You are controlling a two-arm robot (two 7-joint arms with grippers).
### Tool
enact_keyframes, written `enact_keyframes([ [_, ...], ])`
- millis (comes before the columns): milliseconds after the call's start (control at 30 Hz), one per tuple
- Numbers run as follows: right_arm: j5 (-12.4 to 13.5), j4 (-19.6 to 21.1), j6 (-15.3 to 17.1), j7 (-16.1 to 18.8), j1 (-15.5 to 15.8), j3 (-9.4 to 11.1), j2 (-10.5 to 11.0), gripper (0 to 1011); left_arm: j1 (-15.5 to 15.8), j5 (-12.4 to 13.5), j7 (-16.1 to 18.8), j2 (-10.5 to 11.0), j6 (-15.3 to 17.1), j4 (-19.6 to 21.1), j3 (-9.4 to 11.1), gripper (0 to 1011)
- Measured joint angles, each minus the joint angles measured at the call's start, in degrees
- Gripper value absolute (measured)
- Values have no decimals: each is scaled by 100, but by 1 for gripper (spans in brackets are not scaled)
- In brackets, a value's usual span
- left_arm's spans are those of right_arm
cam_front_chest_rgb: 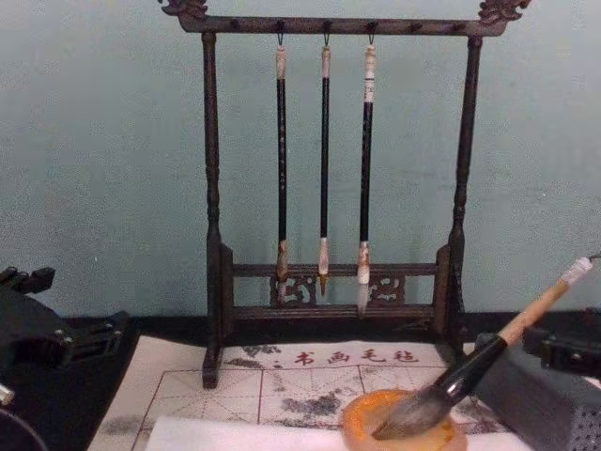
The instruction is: Pick up the brush from the inkstone, write on the paper, then place the brush back to its original position.
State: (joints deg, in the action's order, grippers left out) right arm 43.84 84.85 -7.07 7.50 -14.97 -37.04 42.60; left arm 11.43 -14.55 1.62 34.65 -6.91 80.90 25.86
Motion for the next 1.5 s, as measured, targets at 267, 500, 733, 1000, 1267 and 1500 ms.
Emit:
enact_keyframes([
  [267, -220, -33, 7, 25, 6, -11, -19, 1003, 0, 0, 0, 0, 0, 0, 0, 1001],
  [500, -208, -33, 12, 25, 5, -9, -17, 1003, 0, 0, 0, 0, 0, 0, 0, 1001],
  [733, -188, -31, 15, 24, 4, -6, -17, 1002, 0, 1, 0, 0, 0, 0, 0, 1001],
  [1000, -175, -30, 20, 22, 0, -1, -17, 1003, 0, 0, 0, 0, 0, 0, 0, 1001],
  [1267, -170, -29, 22, 20, -4, -1, -17, 1002, 0, 0, 0, 0, 0, 0, 0, 1001],
  [1500, -167, -29, 22, 16, -4, -2, -17, 1002, 0, 1, 0, 0, 0, 0, 0, 1001],
])
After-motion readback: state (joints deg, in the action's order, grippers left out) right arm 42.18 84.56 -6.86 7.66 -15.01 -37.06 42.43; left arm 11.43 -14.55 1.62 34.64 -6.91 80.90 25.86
